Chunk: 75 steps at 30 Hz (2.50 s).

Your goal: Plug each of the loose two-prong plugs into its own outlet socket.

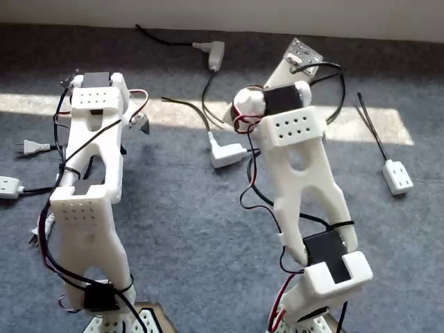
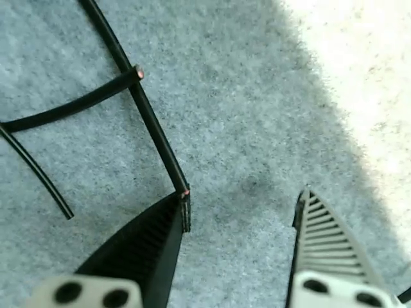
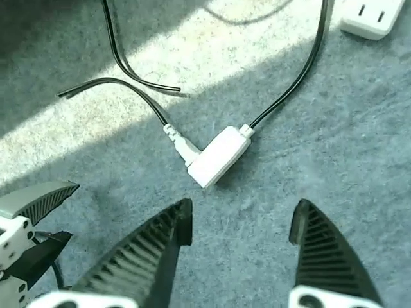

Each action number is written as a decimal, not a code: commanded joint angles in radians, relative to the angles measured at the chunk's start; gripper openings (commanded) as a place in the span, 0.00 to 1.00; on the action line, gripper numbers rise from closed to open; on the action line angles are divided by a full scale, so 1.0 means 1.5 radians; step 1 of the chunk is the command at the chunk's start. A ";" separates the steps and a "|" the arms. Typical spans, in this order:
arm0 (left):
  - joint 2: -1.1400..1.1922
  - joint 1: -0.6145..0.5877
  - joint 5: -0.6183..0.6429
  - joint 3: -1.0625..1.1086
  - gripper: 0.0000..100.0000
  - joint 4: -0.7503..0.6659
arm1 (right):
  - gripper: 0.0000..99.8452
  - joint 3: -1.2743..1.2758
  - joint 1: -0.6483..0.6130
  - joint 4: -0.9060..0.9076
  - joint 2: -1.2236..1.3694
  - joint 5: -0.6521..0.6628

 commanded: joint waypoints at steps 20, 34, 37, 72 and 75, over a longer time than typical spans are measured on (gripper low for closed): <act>-0.010 -0.004 0.001 -0.022 0.27 0.008 | 0.24 0.117 -0.049 -0.358 0.196 -0.081; -0.009 -0.004 0.001 -0.022 0.27 0.009 | 0.07 0.119 0.010 -0.342 0.227 -0.149; -0.009 -0.004 0.001 -0.022 0.27 0.009 | 0.07 0.118 0.021 -0.327 0.224 -0.102; 0.029 0.003 0.001 -0.025 0.27 0.005 | 0.06 -0.161 0.250 -0.574 0.328 0.516; 0.029 0.013 0.001 -0.025 0.27 0.005 | 0.06 -0.271 0.247 -0.640 0.426 0.544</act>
